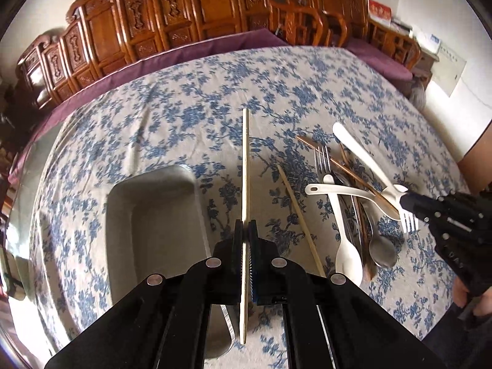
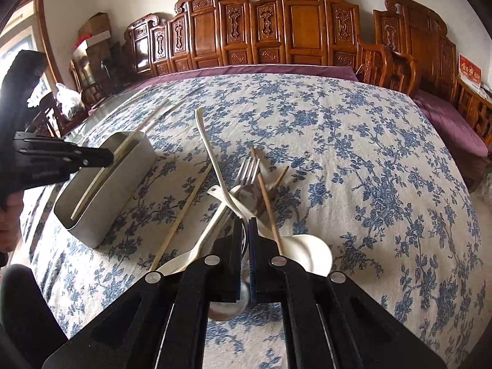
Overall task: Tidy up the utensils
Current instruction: 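Carry both held utensils over the metal tray and open both tools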
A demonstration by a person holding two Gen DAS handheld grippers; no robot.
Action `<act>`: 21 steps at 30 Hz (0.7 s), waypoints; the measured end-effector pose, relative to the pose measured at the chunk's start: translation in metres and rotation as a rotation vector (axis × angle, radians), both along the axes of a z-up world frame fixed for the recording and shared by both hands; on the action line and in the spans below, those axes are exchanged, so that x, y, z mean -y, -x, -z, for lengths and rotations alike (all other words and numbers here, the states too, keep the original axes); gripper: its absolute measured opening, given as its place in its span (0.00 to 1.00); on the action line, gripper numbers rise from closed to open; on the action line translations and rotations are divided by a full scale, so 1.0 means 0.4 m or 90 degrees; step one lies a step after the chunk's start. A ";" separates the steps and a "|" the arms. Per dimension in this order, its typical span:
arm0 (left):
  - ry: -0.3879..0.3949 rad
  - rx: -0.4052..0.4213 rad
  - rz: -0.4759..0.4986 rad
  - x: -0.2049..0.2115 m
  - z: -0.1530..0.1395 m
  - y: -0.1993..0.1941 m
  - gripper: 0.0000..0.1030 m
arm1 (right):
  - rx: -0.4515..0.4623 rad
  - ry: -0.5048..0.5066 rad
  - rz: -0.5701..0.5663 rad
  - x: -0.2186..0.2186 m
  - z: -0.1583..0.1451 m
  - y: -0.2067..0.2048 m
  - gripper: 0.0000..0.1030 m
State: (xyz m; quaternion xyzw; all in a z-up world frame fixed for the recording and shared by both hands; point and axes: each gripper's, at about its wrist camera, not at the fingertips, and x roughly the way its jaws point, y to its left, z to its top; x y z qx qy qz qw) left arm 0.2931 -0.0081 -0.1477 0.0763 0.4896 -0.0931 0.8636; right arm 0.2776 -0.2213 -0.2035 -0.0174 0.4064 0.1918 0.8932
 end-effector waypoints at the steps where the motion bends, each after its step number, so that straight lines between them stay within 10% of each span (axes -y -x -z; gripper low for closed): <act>1: 0.006 0.003 -0.004 -0.017 -0.004 0.008 0.02 | 0.000 0.010 -0.004 -0.015 -0.003 0.006 0.05; 21: 0.080 0.029 -0.065 -0.249 0.054 0.021 0.03 | 0.011 0.078 -0.057 -0.238 -0.063 0.037 0.05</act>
